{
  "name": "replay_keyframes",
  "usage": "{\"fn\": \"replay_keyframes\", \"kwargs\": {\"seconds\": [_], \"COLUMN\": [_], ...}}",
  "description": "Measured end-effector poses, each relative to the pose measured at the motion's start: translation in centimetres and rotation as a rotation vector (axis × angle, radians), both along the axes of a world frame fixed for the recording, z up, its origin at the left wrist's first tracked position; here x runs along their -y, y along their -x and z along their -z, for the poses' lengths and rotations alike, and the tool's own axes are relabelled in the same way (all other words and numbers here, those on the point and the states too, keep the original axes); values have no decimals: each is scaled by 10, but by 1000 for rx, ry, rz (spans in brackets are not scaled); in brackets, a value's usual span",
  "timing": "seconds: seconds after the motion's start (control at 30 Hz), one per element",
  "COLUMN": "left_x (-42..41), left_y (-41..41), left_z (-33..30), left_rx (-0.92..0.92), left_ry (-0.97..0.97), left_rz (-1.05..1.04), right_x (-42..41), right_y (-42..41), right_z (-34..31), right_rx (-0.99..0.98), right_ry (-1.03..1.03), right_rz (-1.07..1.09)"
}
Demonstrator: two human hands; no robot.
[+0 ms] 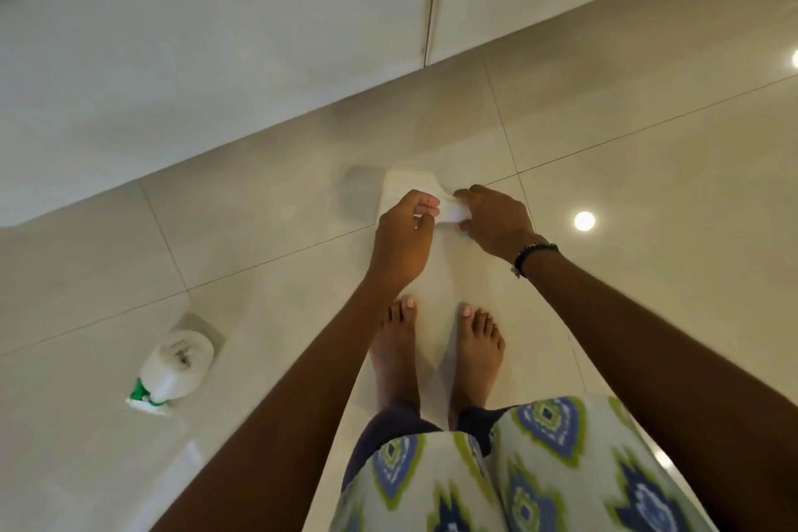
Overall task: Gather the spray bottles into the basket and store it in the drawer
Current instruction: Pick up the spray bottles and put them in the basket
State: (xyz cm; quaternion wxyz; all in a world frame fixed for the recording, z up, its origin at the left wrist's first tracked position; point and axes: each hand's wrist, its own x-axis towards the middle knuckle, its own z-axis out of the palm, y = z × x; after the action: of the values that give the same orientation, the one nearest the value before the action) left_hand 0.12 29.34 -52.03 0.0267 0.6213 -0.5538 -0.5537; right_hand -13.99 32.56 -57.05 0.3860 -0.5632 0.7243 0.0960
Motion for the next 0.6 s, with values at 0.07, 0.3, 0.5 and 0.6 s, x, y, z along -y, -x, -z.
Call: {"fn": "replay_keyframes", "kwargs": {"seconds": [0.07,0.3,0.5,0.6], "left_x": [-5,-22,-21,-17], "left_y": [-1,-22,-44,-58], "left_z": [-17,-123,-225,-270], "left_rx": [-10,103,256,273], "left_ry": [39,286,619,682], "left_rz": [34,258,383,466], "right_x": [-2,0,10,18], "right_y": [-7,-27,-43,-49], "right_z": [-24,-156,-281,-338], "right_rx": [11,99,92,180], "right_ry": [-20,77,226,216], "right_rz": [-41,-69,-129,-89]}}
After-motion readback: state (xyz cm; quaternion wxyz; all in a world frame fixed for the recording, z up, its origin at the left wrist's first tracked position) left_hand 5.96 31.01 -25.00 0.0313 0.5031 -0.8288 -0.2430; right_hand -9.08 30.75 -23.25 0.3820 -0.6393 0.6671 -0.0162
